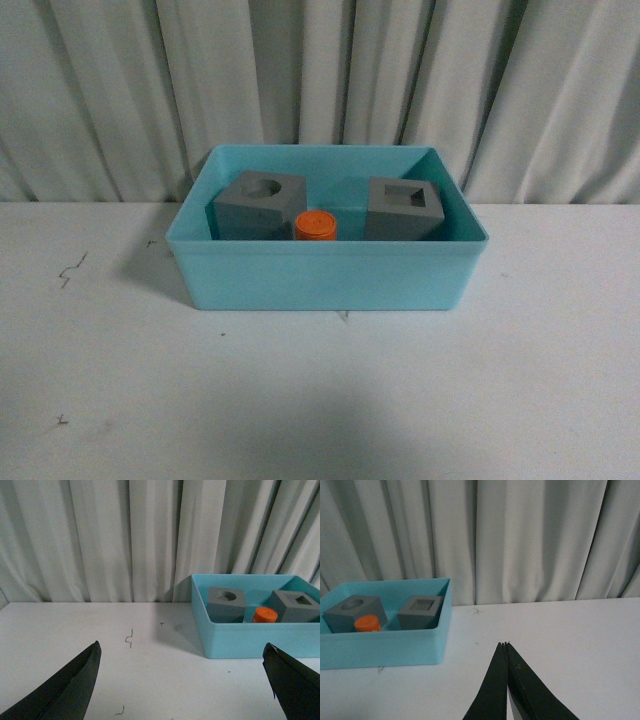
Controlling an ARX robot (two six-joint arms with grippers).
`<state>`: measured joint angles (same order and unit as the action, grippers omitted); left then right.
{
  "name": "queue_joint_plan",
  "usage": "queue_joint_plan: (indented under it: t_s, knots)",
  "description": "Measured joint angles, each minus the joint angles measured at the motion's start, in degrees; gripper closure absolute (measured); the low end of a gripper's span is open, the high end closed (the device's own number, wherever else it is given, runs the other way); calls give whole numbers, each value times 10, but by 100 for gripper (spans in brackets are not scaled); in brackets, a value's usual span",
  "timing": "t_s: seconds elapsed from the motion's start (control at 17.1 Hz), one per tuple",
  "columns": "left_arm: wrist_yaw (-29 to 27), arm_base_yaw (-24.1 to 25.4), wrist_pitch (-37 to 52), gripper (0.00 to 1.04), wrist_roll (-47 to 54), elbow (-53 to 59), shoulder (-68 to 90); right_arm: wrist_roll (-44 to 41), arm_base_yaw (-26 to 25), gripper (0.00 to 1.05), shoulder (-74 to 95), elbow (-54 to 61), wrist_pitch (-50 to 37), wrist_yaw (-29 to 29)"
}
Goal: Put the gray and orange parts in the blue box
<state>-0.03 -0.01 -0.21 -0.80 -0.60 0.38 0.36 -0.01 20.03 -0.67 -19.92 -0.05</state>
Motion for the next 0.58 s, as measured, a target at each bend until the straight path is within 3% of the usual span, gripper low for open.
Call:
queue_joint_plan:
  t_s: [0.58]
  knots:
    - [0,0,0,7,0,0,0,0,0,103,-87,0,87,1]
